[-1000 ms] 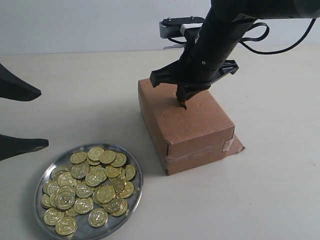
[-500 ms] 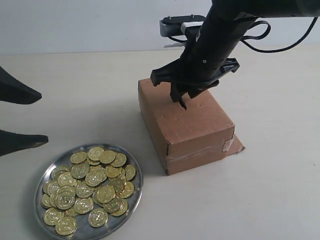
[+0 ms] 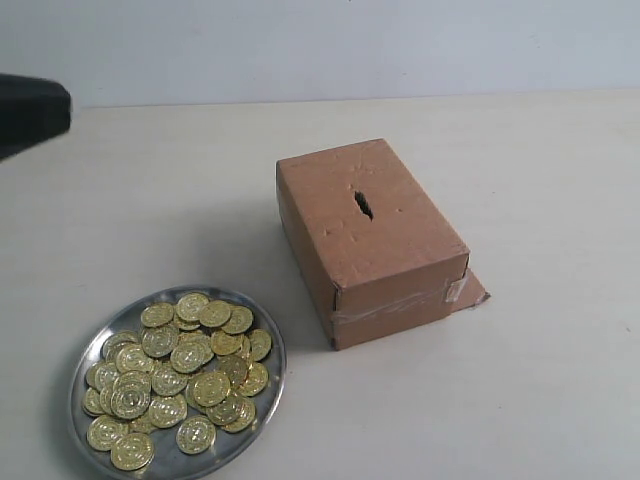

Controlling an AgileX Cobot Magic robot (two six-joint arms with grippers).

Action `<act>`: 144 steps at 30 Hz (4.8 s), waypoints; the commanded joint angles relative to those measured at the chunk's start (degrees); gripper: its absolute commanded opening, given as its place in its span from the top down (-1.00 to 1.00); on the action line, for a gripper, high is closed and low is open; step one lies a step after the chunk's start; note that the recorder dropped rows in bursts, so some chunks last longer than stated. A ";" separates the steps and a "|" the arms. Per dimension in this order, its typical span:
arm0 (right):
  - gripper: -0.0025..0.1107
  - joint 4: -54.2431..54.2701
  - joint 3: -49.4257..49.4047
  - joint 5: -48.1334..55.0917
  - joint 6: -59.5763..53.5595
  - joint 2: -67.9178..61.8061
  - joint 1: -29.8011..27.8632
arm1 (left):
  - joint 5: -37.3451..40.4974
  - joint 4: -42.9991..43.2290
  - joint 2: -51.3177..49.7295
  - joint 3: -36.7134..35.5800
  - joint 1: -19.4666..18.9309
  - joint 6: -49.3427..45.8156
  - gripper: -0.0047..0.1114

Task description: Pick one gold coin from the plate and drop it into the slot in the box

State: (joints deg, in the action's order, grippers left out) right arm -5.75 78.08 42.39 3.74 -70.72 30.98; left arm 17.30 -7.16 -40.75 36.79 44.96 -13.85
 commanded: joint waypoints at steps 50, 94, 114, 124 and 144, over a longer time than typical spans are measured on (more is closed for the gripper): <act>0.96 -0.21 -78.08 -36.51 15.93 70.08 0.03 | -35.36 -11.47 11.45 -36.79 0.26 2.12 0.92; 0.96 -0.21 -78.08 -36.27 15.93 70.08 0.03 | 3.80 -11.72 40.75 -36.79 -37.48 2.59 0.92; 0.96 -0.21 -78.08 -36.27 15.96 70.08 0.03 | 3.15 3.39 40.75 -36.79 -38.06 18.32 0.92; 0.96 -0.21 -78.08 -36.27 15.96 70.08 0.03 | 3.15 3.28 40.75 -36.79 -38.18 14.27 0.92; 0.96 -0.21 -78.08 -36.27 15.96 70.08 0.03 | 3.15 3.28 40.75 -36.79 -38.18 14.27 0.92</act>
State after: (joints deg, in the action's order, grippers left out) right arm -5.77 0.27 6.23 19.86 -1.07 30.98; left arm 21.03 -3.90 -0.39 0.17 6.87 0.65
